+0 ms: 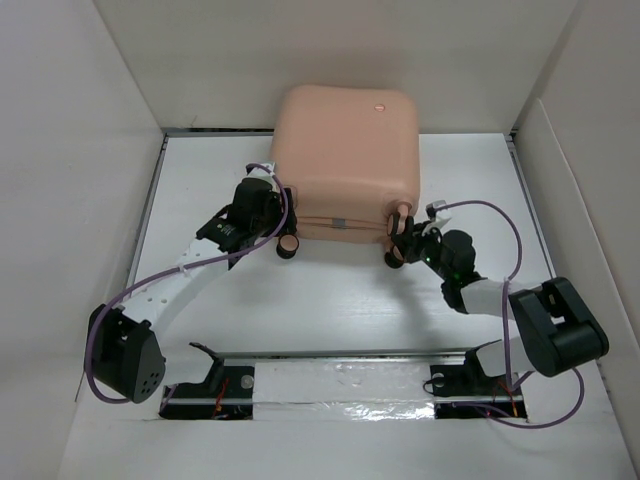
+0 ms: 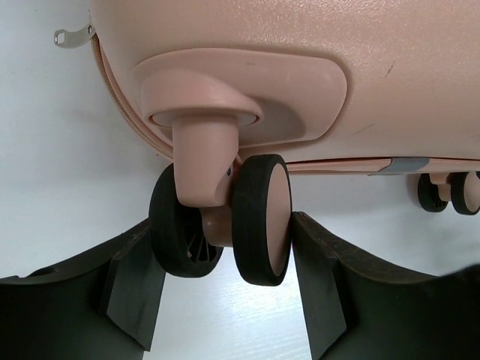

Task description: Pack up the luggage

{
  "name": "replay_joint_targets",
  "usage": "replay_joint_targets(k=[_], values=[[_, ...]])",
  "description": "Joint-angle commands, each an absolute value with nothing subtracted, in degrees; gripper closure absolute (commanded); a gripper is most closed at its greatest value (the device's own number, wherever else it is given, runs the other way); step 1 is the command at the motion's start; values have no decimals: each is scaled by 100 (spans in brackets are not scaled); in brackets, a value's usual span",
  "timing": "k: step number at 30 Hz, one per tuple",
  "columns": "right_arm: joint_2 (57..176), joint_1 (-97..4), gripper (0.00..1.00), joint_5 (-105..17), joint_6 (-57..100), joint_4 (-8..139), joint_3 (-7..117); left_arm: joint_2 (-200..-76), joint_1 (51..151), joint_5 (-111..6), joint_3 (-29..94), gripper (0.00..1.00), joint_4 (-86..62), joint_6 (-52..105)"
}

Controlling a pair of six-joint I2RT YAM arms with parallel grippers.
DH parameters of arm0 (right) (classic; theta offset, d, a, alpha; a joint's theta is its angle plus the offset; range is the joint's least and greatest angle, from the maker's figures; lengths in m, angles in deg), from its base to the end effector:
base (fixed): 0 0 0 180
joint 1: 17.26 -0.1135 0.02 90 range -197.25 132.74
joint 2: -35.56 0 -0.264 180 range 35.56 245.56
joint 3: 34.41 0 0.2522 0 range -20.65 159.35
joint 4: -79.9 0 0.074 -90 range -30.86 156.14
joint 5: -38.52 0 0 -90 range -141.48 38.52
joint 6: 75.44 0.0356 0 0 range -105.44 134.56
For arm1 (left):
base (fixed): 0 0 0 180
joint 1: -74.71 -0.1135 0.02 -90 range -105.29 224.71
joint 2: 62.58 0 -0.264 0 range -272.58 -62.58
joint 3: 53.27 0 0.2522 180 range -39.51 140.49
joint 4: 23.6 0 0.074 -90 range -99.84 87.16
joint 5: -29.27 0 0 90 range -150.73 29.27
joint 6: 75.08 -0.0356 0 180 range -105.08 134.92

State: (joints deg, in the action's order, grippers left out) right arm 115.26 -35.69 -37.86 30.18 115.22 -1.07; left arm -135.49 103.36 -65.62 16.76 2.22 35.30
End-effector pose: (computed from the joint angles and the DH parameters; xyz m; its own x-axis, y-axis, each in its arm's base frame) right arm 0.2378 0.0881 0.1699 -0.3167 0.1703 -0.9331 -0.4582 0.8339 0.3077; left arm 0.2562 -0.1365 0.3006 -0.5386 -0.1011 -0.8365 0.2395 0.9334 -0.2671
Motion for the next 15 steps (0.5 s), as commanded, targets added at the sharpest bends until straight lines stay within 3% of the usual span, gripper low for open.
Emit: replay_joint_targets(k=[1,3,4,15], values=[[11326,-3606,100,-3812,3178,12432,-218,-13492,10363,-6293,1903,70,-332,3627],[11255,-3693,100,-3900,3249,12616,-403,-13457,10363,-6109,1815,93,-499,3706],[11237,-3886,100,-3987,3302,12669,-465,-13457,10363,-5899,1780,100,-692,3776],[11843,-6602,100,-7133,3364,12671,-123,-13395,11143,-4799,1217,100,-3048,5454]])
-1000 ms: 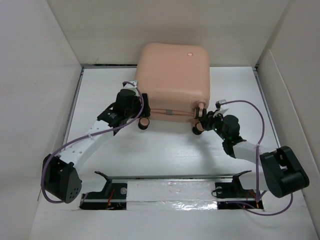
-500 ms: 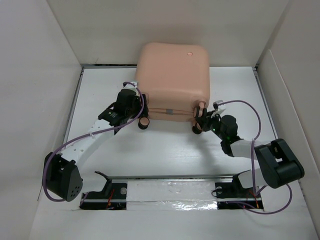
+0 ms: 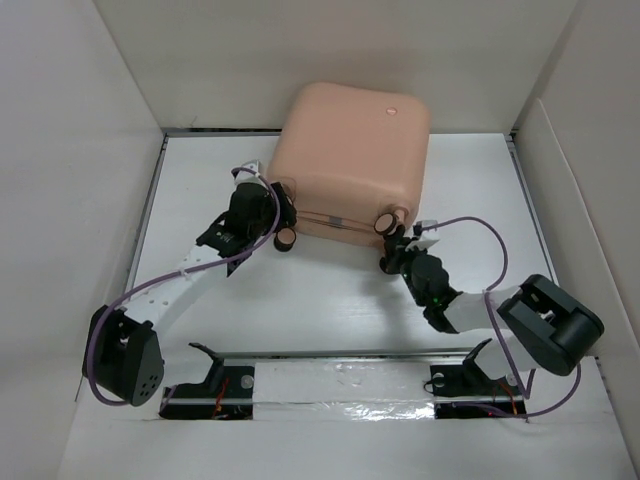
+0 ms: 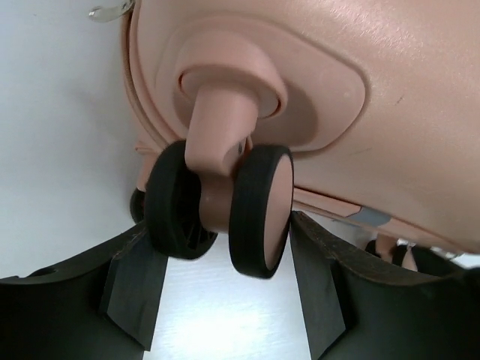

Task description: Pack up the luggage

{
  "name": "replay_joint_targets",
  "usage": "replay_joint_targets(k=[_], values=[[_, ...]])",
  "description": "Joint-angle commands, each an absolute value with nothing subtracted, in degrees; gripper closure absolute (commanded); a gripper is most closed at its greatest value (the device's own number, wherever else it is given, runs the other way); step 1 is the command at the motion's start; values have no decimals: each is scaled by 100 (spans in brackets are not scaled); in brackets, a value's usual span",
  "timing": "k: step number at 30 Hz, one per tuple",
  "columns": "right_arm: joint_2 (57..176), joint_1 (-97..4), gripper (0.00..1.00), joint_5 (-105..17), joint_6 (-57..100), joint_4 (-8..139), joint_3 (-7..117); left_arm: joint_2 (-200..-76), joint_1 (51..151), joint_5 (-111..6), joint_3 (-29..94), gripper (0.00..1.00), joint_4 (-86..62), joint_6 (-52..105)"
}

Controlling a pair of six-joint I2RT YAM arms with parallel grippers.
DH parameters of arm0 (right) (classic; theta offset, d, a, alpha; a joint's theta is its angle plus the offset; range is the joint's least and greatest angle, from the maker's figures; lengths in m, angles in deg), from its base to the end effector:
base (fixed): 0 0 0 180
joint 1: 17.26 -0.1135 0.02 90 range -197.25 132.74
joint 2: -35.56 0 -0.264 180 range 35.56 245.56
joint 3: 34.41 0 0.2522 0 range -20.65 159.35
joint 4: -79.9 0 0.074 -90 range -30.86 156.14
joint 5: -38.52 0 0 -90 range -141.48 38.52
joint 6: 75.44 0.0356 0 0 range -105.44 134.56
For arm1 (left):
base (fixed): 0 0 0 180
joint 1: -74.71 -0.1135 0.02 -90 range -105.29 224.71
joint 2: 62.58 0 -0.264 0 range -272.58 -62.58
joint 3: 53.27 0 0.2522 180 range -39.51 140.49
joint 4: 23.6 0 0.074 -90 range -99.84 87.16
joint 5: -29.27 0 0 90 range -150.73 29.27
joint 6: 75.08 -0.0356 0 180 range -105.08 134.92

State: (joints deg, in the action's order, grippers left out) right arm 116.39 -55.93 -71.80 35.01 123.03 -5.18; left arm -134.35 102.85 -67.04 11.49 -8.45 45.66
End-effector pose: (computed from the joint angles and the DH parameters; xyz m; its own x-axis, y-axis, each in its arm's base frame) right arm 0.1957 0.1408 0.1607 -0.2188 0.2446 -0.9446 -0.2576 0.9193 0.2977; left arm 0.2567 -0.1329 0.2922 -0.4796 -0.3196 -0.8172 0.1557 0.8855 -0.4378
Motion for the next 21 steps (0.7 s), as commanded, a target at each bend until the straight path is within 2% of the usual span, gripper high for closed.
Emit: replay_joint_targets(k=[1,5,9,11,16,17,18,19,21], values=[[11957,-6725,100,-7300,3372,12574,139,-13430,11258,-4816,1252,100,-3145,5482],[12169,-7350,100,-8443,3302,12037,782,-13580,11918,-5238,1542,100,-3172,5446],[12204,-7676,100,-9058,3258,11844,1020,-13256,11971,-5334,1113,100,-3691,5737],[12065,-7676,100,-9051,3258,11931,889,-13027,11849,-5632,954,100,-3603,5658],[11283,-6745,100,-8085,3452,11686,178,-12648,11900,-5738,997,100,-2675,5219],[11151,-6518,100,-7788,3486,11590,89,-12639,11971,-5991,1058,97,-2436,5088],[10862,-6385,100,-7576,3539,11502,-7,-12657,12024,-6020,1198,88,-2173,4860],[10738,-6227,100,-7348,3609,11475,-191,-12674,12024,-6020,1243,63,-1779,4771],[10526,-5831,100,-6671,3636,11405,-324,-12718,12024,-6012,1200,39,-1503,4674]])
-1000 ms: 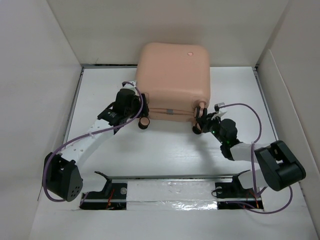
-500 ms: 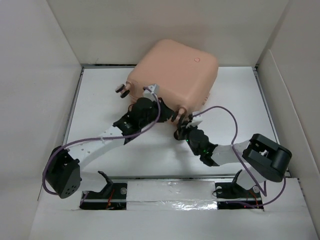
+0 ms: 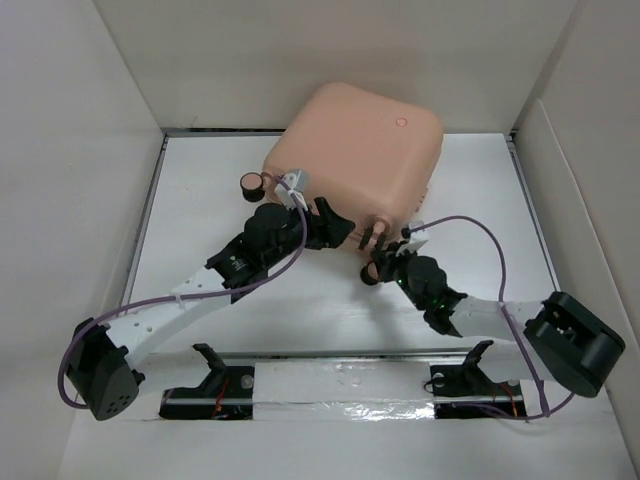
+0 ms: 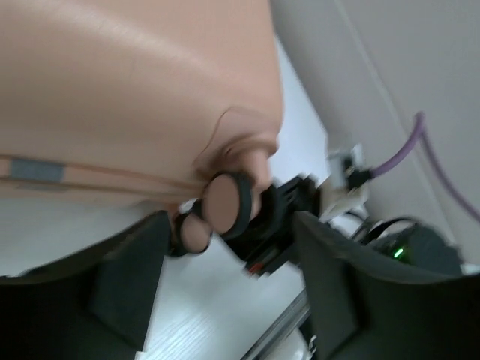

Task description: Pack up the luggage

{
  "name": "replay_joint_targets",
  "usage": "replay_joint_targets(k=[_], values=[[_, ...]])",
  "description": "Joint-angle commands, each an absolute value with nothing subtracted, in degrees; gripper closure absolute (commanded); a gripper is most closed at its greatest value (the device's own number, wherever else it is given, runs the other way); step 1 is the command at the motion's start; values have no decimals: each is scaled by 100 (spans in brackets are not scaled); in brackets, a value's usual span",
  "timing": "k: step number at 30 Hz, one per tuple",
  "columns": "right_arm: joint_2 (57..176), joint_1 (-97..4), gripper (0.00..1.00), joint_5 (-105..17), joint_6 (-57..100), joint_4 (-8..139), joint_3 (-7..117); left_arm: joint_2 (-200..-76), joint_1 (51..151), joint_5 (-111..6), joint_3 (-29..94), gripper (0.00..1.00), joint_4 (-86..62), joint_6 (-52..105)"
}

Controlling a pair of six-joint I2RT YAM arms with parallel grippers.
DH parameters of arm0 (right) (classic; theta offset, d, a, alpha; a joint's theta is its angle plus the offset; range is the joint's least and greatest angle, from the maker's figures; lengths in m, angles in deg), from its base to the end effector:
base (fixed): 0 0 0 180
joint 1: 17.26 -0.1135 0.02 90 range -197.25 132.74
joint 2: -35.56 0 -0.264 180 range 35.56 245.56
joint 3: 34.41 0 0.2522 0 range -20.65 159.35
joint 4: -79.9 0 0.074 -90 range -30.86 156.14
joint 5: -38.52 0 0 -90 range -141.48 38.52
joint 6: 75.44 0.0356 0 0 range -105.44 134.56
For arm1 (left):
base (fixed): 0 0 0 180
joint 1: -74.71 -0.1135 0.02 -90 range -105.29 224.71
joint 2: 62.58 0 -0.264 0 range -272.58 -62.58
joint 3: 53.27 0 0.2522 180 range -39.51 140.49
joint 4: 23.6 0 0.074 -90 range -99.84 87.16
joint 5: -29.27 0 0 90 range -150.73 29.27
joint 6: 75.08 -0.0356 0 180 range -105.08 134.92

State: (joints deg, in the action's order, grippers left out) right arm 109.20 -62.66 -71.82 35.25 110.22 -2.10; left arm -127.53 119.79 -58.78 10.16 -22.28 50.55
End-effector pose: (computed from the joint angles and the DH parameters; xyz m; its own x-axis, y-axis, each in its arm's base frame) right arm 0.1776 0.1625 0.1798 -0.2767 0.1912 -0.9417 -0.3531 0.8912 0.2847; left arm 0.1896 -0.1919 0.3405 -0.4547 -0.3686 -0.8108 0.5743 0.5745 -0.5832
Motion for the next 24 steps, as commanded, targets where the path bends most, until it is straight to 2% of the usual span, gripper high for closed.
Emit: replay_joint_targets(k=[1,2,4,6,11,16,20,24], values=[[10343,-5743,100,-6504,3601,11361,-359,-12736,12024,-5994,1156,32,-1398,4604],[10254,-5664,100,-6276,3601,11291,-412,-12762,12024,-5951,1112,23,-1379,4586],[9974,-5392,100,-6072,3645,11071,-447,-12937,12024,-5767,1032,19,-1536,4559],[9797,-5154,100,-5677,3645,10922,-465,-13243,12146,-5292,1050,19,-1800,4585],[9120,-4389,100,-4886,3680,10246,-334,-14158,12920,-5186,1752,21,-2407,4480],[8276,-4196,100,-4762,3820,9524,-333,-15248,13070,-4773,2710,26,-2661,4445],[7766,-4309,100,-5268,4048,9724,-780,-15934,13123,-4719,3176,28,-2996,4568],[7703,-4905,100,-6517,4041,11321,-1668,-16689,12982,-4694,3965,32,-3084,4717]])
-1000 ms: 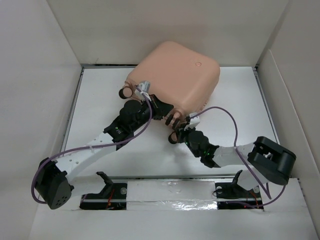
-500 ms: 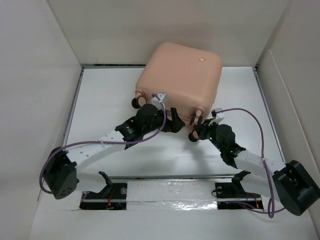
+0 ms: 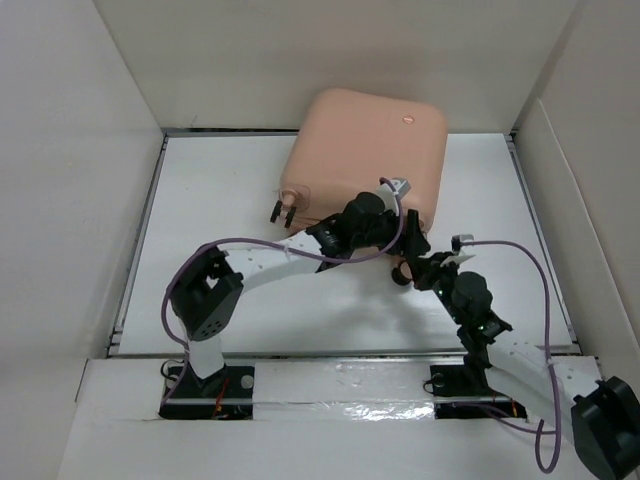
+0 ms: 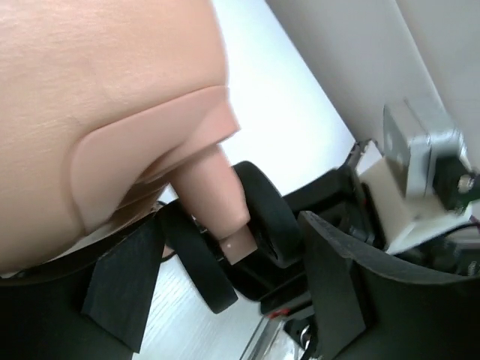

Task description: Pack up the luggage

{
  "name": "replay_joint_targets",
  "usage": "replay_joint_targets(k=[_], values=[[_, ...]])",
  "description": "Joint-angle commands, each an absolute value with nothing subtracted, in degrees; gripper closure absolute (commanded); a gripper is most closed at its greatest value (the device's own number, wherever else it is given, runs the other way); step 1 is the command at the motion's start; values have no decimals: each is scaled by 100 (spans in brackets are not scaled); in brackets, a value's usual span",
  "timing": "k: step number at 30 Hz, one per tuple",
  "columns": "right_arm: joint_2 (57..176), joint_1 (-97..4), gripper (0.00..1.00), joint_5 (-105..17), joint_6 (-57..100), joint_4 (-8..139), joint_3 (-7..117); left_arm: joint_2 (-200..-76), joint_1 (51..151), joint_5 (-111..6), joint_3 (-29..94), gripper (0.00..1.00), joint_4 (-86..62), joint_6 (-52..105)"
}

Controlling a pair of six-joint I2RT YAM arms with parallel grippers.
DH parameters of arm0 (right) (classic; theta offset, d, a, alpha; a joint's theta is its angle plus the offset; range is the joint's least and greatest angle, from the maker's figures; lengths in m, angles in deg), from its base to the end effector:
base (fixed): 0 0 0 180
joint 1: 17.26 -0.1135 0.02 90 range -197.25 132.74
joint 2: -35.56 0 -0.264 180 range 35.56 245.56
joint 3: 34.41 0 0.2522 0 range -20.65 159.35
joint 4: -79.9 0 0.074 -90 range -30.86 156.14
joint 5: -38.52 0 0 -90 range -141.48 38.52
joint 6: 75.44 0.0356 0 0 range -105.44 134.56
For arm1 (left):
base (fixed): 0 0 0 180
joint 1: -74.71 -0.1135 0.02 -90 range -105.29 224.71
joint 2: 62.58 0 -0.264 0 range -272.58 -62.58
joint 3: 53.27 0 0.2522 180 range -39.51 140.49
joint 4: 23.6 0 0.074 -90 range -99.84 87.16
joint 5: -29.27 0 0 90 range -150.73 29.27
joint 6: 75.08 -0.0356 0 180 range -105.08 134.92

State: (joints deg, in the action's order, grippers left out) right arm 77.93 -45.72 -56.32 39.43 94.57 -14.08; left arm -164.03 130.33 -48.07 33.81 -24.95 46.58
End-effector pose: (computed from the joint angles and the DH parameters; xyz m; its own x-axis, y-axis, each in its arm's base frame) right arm 0.1485 0.0771 0.1827 -0.2711 0.3297 -0.9043 -0.3166 0.8567 0.4073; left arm 0.2322 -0.3532 0.2852 -0.5942 -0.0384 -0.8034 0.7213 0.4165 -0.5534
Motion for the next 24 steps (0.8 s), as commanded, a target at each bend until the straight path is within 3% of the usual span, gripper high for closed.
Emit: replay_joint_targets(k=[1,8,10,13,14,17,20,24], values=[[7791,-5003,100,-6720,3927,11482,-1713,-16804,12895,-4641,4107,33,-3102,4761],[9293,-6127,100,-7600,3347,12756,-1353,-17429,12956,-4412,5347,49,-2803,4937],[9847,-6286,100,-7863,3320,13100,-1195,-17578,13008,-4333,5628,49,-2681,5007],[10427,-6410,100,-7969,3398,13407,-985,-17710,13008,-4245,5980,33,-2226,4955],[10611,-6410,100,-8022,3425,13521,-905,-17710,13008,-4236,6042,22,-2136,4928],[11402,-6480,100,-8171,3425,14171,-686,-17466,12948,-4437,5973,10,-1898,4805],[11851,-6480,100,-8058,3512,14770,-694,-16641,12702,-5024,5323,1,-1871,4630],[11818,-6480,100,-7908,3601,14384,-632,-14869,12192,-5721,3964,1,-1915,4480]])
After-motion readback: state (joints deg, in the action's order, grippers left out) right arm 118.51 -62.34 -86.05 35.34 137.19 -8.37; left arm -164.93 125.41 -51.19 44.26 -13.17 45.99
